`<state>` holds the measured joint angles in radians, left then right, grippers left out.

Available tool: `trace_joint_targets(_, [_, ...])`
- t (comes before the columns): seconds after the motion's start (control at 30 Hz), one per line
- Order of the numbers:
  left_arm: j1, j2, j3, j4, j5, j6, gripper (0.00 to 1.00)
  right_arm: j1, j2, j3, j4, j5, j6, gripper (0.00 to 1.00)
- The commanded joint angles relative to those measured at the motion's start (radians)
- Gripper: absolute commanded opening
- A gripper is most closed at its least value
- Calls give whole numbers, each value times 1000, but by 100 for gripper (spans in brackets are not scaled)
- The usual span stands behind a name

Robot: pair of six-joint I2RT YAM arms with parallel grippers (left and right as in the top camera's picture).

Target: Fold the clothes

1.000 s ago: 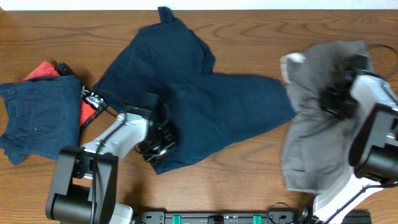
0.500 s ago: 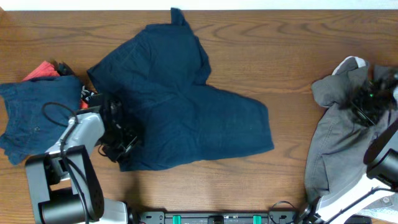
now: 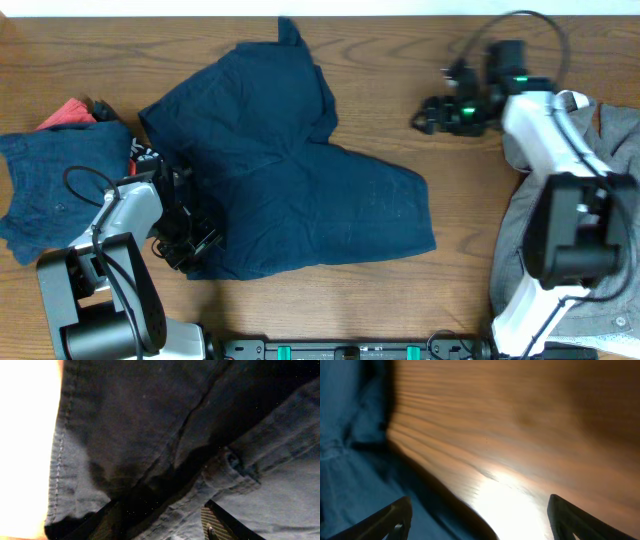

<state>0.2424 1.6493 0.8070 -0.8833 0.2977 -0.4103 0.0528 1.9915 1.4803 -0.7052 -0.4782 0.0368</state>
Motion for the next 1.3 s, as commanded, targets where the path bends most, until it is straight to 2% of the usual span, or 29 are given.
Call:
trace_joint_targets(0.0, [6, 2, 8, -11, -23, 25, 53, 101, 67, 8, 91, -24, 73, 87])
trace_joint_targets(0.3, [6, 2, 8, -9, -23, 25, 54, 253, 238, 8, 561, -28, 362, 89])
trace_joint_targets(0.43, [6, 2, 8, -10, -23, 25, 54, 290, 307, 8, 729, -40, 458, 85])
trace_joint_targets(0.5, [6, 2, 8, -10, -23, 25, 54, 302, 334, 8, 786, -69, 488, 80])
trace_joint_targets(0.57, [6, 2, 8, -10, -23, 25, 54, 311, 356, 8, 826, -80, 522, 68])
trace_joint_targets(0.6, [6, 2, 8, -10, -23, 25, 54, 314, 365, 8, 835, -80, 535, 56])
trace_joint_targets(0.7, [6, 2, 8, -9, -23, 25, 54, 315, 367, 8, 835, -79, 535, 10])
trace_joint_targets(0.77, [6, 2, 8, -8, -23, 25, 54, 313, 367, 10, 844, -80, 535, 1])
trace_joint_targets(1.0, [6, 2, 8, -4, -23, 25, 54, 270, 330, 12, 846, -97, 536, 1])
trace_joint_targets(1.17, [6, 2, 8, 2, -23, 25, 54, 221, 180, 12, 799, -96, 488, 1])
trace_joint_targets(1.27, [6, 2, 8, 3, -23, 25, 54, 216, 49, 12, 700, -91, 422, 1])
